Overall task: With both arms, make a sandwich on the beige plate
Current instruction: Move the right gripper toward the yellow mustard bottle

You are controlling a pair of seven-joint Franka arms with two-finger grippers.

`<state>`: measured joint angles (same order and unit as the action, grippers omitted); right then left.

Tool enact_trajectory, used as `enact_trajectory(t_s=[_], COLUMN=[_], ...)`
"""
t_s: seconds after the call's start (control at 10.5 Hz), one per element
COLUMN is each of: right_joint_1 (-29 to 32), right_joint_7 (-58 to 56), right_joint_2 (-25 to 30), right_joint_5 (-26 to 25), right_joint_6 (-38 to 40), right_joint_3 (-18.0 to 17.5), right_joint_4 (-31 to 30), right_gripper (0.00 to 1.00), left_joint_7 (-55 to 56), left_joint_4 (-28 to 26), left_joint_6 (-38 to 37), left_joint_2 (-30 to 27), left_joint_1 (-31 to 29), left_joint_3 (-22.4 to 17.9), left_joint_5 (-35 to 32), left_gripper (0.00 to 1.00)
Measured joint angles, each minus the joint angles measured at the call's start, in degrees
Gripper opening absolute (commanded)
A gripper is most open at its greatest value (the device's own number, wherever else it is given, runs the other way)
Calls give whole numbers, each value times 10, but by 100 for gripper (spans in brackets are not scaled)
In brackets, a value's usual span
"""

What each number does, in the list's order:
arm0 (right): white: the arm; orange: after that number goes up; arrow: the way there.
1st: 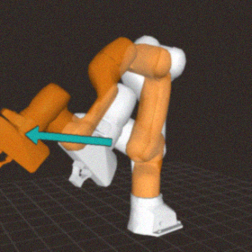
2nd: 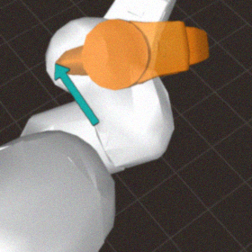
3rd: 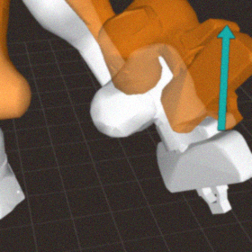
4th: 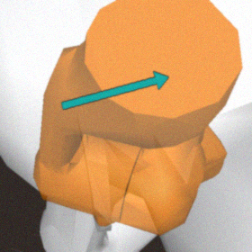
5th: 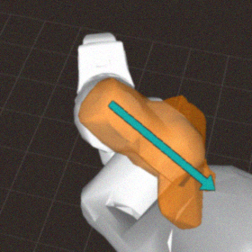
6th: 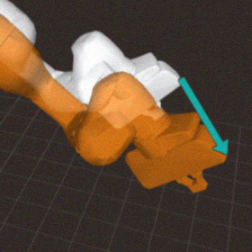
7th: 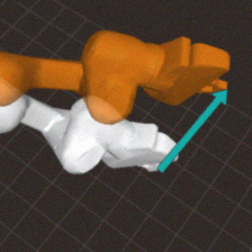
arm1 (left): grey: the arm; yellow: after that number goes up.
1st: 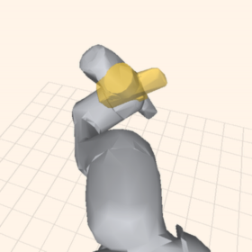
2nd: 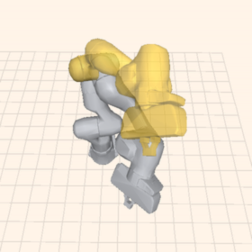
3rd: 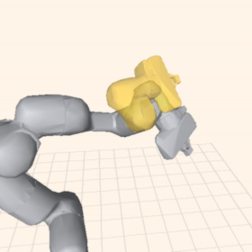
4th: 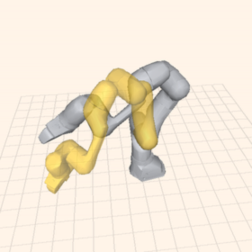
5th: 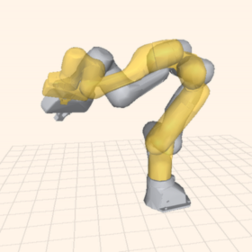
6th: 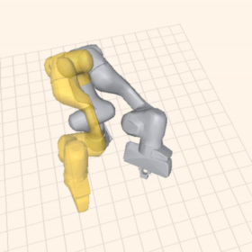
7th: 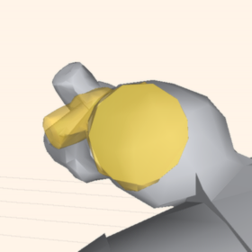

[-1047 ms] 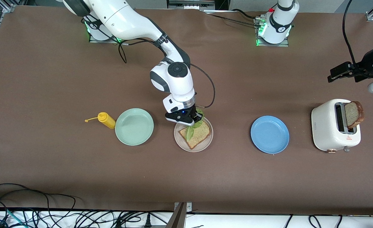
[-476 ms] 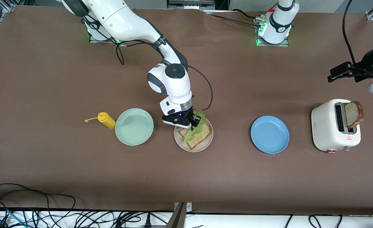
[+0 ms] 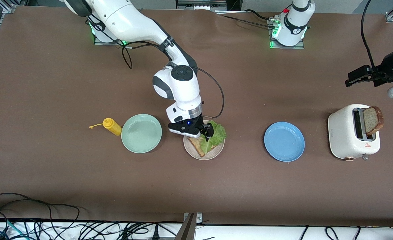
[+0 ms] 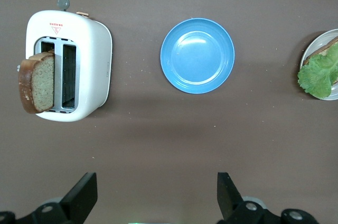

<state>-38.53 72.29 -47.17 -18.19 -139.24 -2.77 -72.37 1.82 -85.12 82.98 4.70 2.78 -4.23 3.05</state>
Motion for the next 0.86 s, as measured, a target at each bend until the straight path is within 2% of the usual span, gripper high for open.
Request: enact_trajectory(t_s=[0.19,0.38,0.86], right_joint_1=[6,37,96], right_joint_7=[0,-6,-87], right_joint_2=[31,66,117], right_joint_5=[4,6,13], right_joint_6=[44,84,210], right_joint_3=[4,5,5], right_joint_4=[4,5,5], right_gripper=[100,100,100], left_joint_7=[0,0,0], left_joint_4=[0,0,0], left_joint_6=[0,0,0], left_joint_2=[0,0,0], left_joint_1=[0,0,-1], left_joint_3=[0,0,0], left_joint_5=[0,0,0], left_gripper=[100,100,100])
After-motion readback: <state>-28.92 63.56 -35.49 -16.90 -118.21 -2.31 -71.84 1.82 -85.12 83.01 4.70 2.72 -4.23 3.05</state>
